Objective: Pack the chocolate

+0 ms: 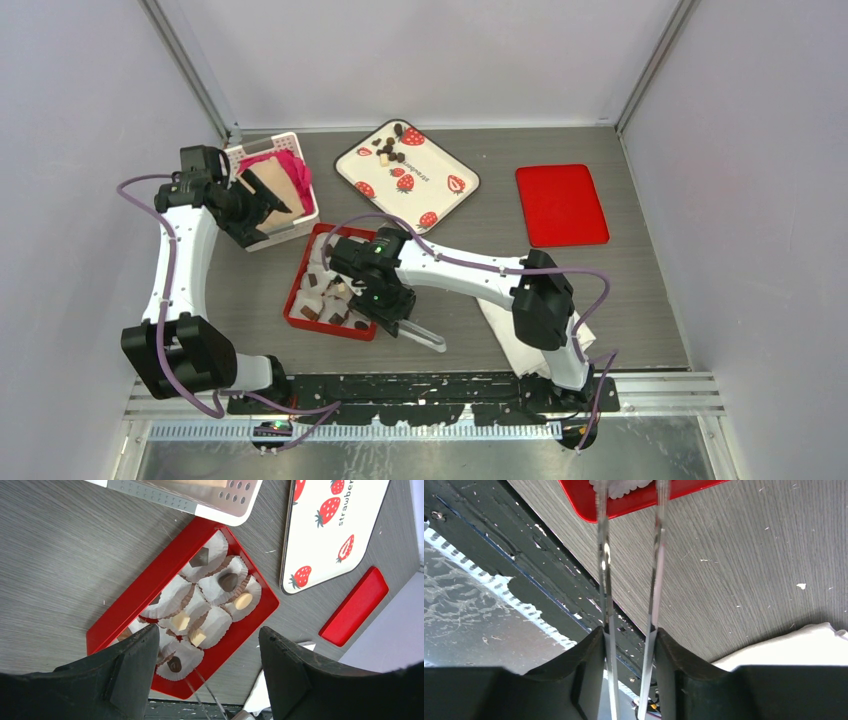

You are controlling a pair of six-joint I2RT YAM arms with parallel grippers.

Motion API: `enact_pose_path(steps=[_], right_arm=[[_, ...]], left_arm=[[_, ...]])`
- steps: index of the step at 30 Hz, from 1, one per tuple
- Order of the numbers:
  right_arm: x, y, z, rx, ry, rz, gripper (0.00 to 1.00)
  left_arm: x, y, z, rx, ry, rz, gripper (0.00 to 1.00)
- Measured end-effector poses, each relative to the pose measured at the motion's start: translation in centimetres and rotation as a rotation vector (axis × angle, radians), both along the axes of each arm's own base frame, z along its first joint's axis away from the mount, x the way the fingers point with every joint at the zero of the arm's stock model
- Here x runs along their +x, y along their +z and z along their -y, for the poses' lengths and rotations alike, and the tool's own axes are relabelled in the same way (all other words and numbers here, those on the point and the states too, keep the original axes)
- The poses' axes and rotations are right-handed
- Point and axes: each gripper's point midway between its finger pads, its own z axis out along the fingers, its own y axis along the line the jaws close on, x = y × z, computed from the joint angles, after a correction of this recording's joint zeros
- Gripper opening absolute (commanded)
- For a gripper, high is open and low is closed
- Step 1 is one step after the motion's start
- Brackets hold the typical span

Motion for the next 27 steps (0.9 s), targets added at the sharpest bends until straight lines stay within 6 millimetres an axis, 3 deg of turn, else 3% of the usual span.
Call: enact_pose_path(steps=[3, 6, 11, 14, 17, 21, 24, 27], right_arm=[[0.3, 0.0, 0.1, -0.006, -0.002, 0.017, 0.21], [1.2, 0.0, 0.3, -0.02, -0.008, 0.066, 0.11], [3.7, 1.8, 0.2, 0.02, -0.054, 0.153, 0.1], [7.2, 4.2, 1.2, 0.086, -0.168, 0.218, 0.1], [12.7, 7.1, 4.3, 0.149, -0.387, 0.307, 0.1], [21.1, 9.8, 11.9, 0.197, -0.808, 0.444, 0.1], [25.6, 9.5, 17.6, 0.202, -1.11, 0.497, 0.14], [28.4, 7.4, 20.4, 0.206, -1.303, 0.499, 0.14]], left_arm=[[0.0, 0.0, 0.0, 0.0, 0.0, 0.0, 0.73], [0.0, 0.0, 0.0, 0.0, 0.0, 0.0, 0.73], [-0.1, 0.0, 0.0, 0.0, 0.0, 0.0, 0.73], [-0.2, 0.0, 0.0, 0.001, 0.002, 0.001, 0.73], [-0.5, 0.1, 0.0, 0.002, 0.002, 0.008, 0.73], [-0.8, 0.4, 0.2, -0.002, 0.0, 0.021, 0.73], [-1.0, 0.3, 0.6, -0.02, -0.007, 0.022, 0.73], [-0.9, 0.2, 0.8, -0.034, -0.013, 0.024, 0.73]])
